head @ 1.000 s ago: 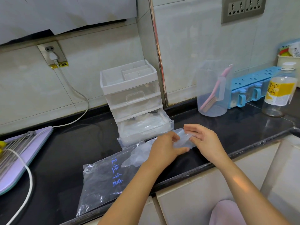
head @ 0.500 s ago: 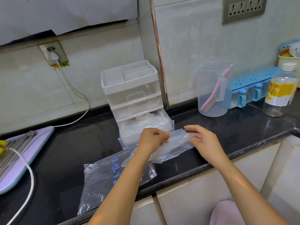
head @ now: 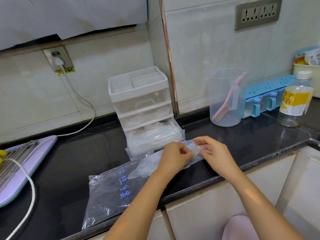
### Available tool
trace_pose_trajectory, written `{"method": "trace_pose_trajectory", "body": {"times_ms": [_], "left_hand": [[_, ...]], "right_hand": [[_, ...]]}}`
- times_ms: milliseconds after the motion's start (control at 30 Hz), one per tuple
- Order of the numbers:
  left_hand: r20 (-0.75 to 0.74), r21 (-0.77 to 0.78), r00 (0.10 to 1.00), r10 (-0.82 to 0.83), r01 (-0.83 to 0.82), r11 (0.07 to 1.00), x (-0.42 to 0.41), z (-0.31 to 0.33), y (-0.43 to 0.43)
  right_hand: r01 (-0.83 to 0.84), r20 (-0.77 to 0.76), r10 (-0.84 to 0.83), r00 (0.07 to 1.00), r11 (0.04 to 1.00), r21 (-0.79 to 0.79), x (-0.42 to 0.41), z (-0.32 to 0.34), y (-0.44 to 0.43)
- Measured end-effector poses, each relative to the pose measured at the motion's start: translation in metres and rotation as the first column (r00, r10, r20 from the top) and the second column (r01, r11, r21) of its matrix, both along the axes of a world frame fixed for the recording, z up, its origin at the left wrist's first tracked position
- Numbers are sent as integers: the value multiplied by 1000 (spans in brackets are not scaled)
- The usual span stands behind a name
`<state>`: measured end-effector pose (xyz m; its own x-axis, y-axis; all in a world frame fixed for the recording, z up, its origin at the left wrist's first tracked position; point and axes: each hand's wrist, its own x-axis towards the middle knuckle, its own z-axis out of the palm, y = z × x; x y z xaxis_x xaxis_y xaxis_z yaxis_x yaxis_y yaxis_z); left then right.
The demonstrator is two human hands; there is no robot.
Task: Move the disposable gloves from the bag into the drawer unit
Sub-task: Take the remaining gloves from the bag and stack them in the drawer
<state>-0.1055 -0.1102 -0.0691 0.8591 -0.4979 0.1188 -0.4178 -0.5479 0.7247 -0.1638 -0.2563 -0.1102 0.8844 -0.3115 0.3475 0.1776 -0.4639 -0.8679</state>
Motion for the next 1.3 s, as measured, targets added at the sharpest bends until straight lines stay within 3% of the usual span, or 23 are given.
{"method": "trace_pose_trajectory", "body": {"times_ms": [200, 333, 467, 567, 667, 733, 833, 967, 1033, 1133, 1300], "left_hand": [[-54, -74, 998, 42, -46, 996, 8, -1, 3], [-49, -204, 983, 176, -183, 962, 17, 7, 6], [-129, -463, 961, 244, -276, 842, 38, 37, 26], [-154, -563, 948, 278, -316, 764, 52, 68, 41], [-193, -692, 933, 305, -349, 631, 61, 101, 58], [-128, -741, 926, 356, -328, 585, 64, 121, 71], [148, -698, 887, 438, -220, 681, 63, 145, 80], [423, -462, 874, 240, -20, 887, 49, 154, 75], [450, -326, 888, 93, 67, 943, 42, 150, 70], [428, -206, 902, -59, 160, 965, 33, 141, 63], [407, -186, 913, -13, 97, 978, 32, 127, 69]], "right_hand": [[11, 8, -11, 1000, 1000, -6, 1, -1, -1], [24, 18, -24, 1000, 999, -30, 0, -1, -1], [56, -27, -61, 998, 984, -168, -2, -2, 1], [36, -114, -67, 991, 965, -260, -1, -1, 6], [28, -184, -63, 981, 982, -187, -1, 3, 9], [1, -224, -31, 974, 991, -131, 0, 11, 9], [23, -202, -60, 978, 983, -180, 4, 36, 12], [142, 127, -117, 985, 968, -209, 14, 87, 24], [103, 217, -51, 975, 967, -235, 22, 117, 33], [13, 222, 71, 972, 934, -357, 40, 150, 49], [-218, 52, 247, 968, 922, -320, 68, 171, 60]]}}
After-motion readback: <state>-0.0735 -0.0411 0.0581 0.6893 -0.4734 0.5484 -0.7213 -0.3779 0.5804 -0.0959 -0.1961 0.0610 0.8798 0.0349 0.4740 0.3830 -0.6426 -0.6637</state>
